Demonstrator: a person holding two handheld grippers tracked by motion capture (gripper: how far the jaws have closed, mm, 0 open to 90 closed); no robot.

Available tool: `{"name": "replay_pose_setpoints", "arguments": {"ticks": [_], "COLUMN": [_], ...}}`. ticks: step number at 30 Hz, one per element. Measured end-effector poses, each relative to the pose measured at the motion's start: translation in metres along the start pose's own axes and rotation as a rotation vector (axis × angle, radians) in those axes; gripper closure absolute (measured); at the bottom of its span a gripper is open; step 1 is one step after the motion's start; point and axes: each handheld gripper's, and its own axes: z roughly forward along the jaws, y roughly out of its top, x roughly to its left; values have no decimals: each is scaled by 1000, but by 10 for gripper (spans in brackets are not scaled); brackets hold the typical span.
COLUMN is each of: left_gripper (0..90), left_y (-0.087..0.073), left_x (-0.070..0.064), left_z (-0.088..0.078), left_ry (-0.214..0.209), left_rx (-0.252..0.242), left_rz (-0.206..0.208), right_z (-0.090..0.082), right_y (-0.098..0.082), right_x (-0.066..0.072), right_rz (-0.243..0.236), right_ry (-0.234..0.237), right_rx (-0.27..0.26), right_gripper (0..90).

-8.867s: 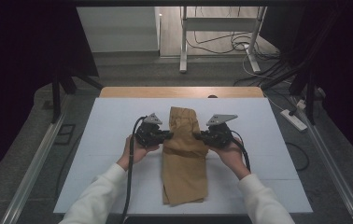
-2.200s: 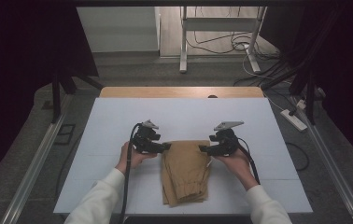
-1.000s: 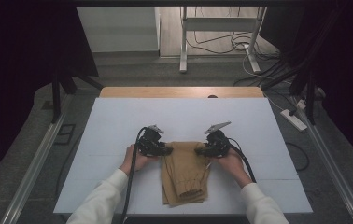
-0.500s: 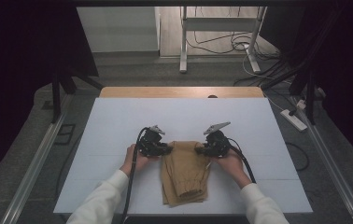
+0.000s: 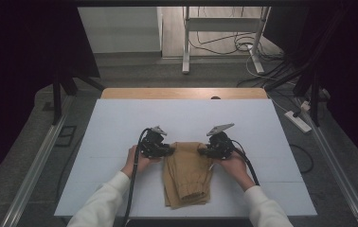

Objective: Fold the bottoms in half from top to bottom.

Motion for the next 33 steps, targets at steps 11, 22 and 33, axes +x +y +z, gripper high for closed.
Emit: {"name": "replay_pose_setpoints", "arguments": {"ticks": [11, 22, 33], "left_gripper": [730, 729, 728], "left_y": [7, 15, 30], "left_x": [5, 16, 33], "left_z": [-5, -5, -5], "left_ry": [24, 25, 39], "left_rx": [-34, -43, -61], "left_rz": [10, 1, 9], "right_z": [-6, -3, 2], "right_y": [9, 16, 27], "right_x": [-1, -7, -17], "right_rz": [-13, -8, -4], "right_ry": [-27, -42, -72], "right_rx": [-53, -80, -107], "right_gripper": [724, 724, 726]}}
